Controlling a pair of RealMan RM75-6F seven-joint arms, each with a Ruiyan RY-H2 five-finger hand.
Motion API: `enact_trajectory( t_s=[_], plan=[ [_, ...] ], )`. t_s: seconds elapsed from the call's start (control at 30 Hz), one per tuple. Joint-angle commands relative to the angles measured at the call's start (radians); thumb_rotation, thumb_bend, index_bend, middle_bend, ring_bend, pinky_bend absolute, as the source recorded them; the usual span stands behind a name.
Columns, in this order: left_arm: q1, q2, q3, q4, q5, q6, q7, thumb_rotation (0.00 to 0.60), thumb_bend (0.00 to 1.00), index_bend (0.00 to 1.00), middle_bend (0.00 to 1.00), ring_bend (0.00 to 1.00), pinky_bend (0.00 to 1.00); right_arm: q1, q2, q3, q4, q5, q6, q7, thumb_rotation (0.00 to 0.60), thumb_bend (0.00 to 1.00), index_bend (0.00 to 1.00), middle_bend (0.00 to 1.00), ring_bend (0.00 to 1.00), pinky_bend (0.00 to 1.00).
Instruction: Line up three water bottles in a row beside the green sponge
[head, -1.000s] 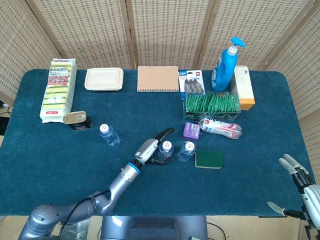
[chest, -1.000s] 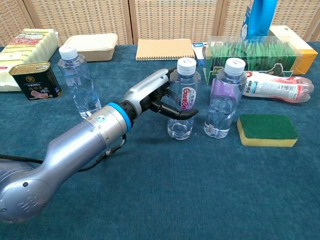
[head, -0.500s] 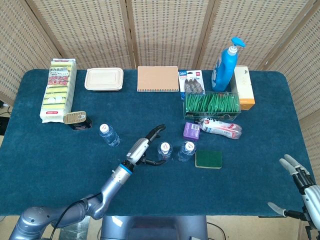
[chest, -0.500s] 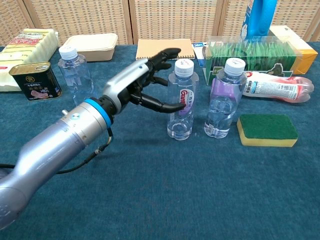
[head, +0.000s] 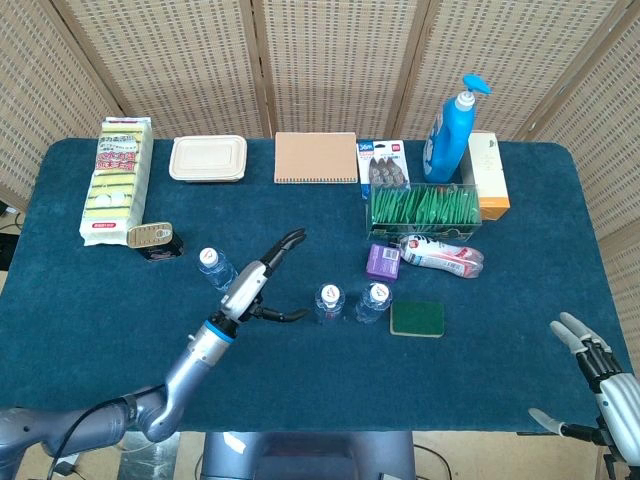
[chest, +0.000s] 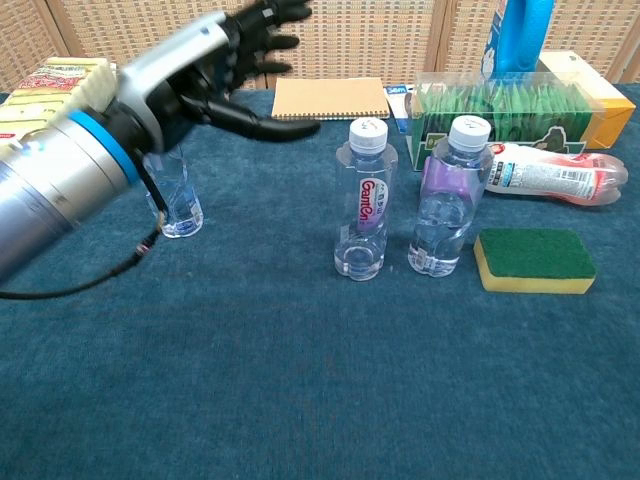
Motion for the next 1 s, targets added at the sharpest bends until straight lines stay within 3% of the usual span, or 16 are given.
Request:
enact_trajectory(
  t_s=[0.03, 0.17, 0.27, 0.37, 0.47, 0.7, 1.0],
  plan=[
    [0.043, 0.188, -0.028, -0.215, -0.039, 0.006, 0.156, 0.600, 0.13, 0.00, 0.00, 0.00, 0.00, -0.002, 0.000, -0.002, -0.001, -0.004, 0.005, -0.002, 0.600, 0.00, 0.05, 0.00, 0.00, 0.00],
    [0.080, 0.303, -0.045, -0.328, -0.076, 0.018, 0.201, 0.600, 0.12, 0.00, 0.00, 0.00, 0.00, -0.004, 0.001, -0.005, -0.004, -0.014, 0.009, -0.006, 0.600, 0.00, 0.05, 0.00, 0.00, 0.00],
    [0.116, 0.410, -0.046, -0.385, -0.085, 0.024, 0.167, 0.600, 0.12, 0.00, 0.00, 0.00, 0.00, -0.003, 0.000, -0.009, -0.007, -0.024, 0.008, -0.011, 0.600, 0.00, 0.05, 0.00, 0.00, 0.00],
    [0.149, 0.488, -0.041, -0.390, -0.085, 0.026, 0.077, 0.600, 0.11, 0.00, 0.00, 0.00, 0.00, -0.003, 0.001, -0.013, -0.011, -0.033, 0.009, -0.015, 0.600, 0.00, 0.05, 0.00, 0.00, 0.00],
    [0.181, 0.516, -0.020, -0.315, -0.060, 0.029, -0.115, 0.600, 0.11, 0.00, 0.00, 0.00, 0.00, -0.005, 0.000, -0.017, -0.015, -0.046, 0.012, -0.023, 0.600, 0.00, 0.05, 0.00, 0.00, 0.00],
    [0.220, 0.401, 0.048, 0.000, 0.008, 0.062, -0.474, 0.600, 0.11, 0.00, 0.00, 0.00, 0.02, -0.001, -0.002, -0.027, -0.023, -0.062, 0.000, -0.040, 0.600, 0.00, 0.05, 0.00, 0.00, 0.00],
    [0.207, 0.243, 0.076, 0.244, 0.007, 0.029, -0.621, 0.600, 0.11, 0.00, 0.00, 0.00, 0.02, 0.005, -0.003, -0.033, -0.031, -0.068, -0.012, -0.052, 0.600, 0.00, 0.05, 0.00, 0.00, 0.00]
  ],
)
